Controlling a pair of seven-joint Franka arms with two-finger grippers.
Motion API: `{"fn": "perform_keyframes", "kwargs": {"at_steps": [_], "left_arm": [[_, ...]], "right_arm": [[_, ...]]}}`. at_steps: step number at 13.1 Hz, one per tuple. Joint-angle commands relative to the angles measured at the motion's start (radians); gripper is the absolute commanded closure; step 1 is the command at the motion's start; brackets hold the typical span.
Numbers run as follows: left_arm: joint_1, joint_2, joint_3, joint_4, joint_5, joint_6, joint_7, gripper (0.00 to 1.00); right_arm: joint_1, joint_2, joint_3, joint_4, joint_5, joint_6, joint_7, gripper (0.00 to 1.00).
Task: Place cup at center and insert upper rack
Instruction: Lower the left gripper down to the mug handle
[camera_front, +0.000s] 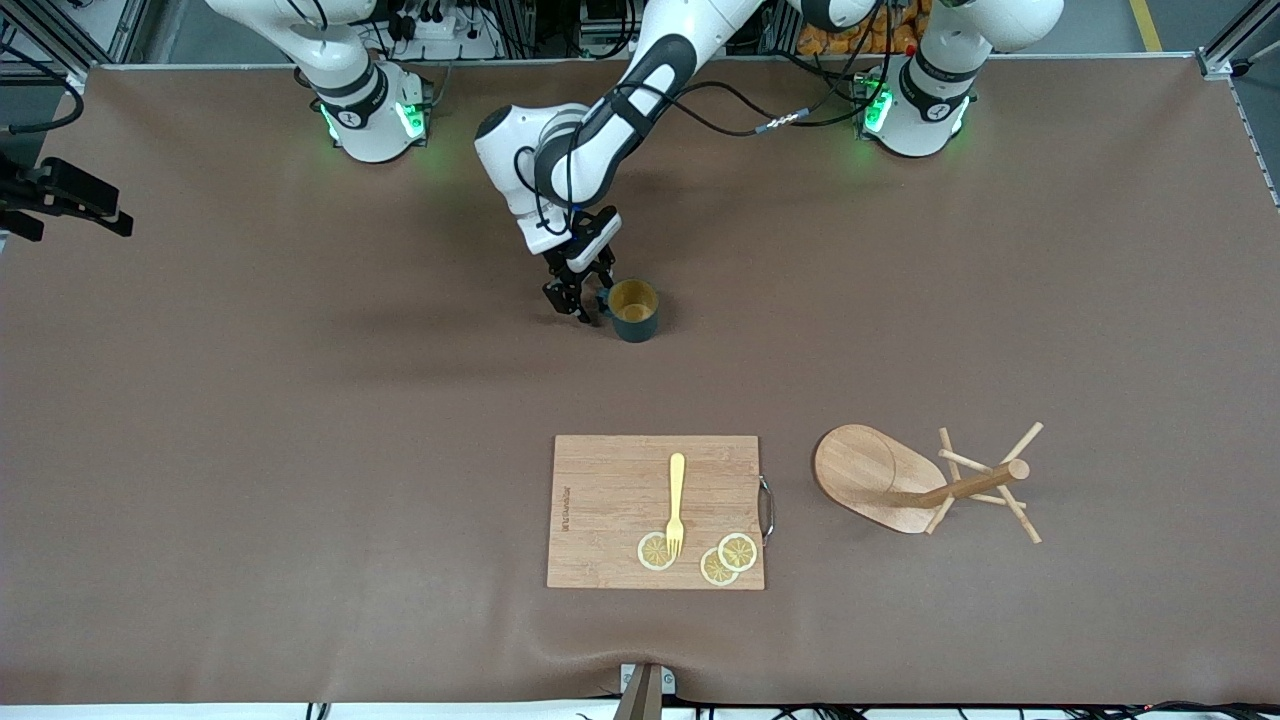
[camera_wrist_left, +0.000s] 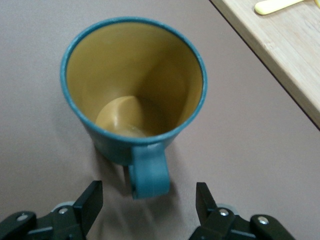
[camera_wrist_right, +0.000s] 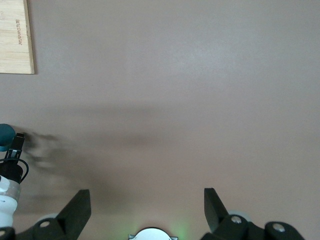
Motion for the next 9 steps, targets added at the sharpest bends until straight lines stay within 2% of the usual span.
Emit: {"fn": "perform_keyframes", "kwargs": {"at_steps": [1, 9], "left_arm": [[0.011, 0.026, 0.008, 0.025, 0.007, 0.023, -0.048, 0.17], [0.046, 0.029, 0.005, 0.025, -0.085, 0.052, -0.080, 0.31]], "right_arm": [[-0.019, 0.001, 0.012, 0.009, 0.005, -0.012, 0.009, 0.00], [-0.042, 0.010, 0.010, 0.006, 0.005, -0.023, 0.009, 0.00]]}}
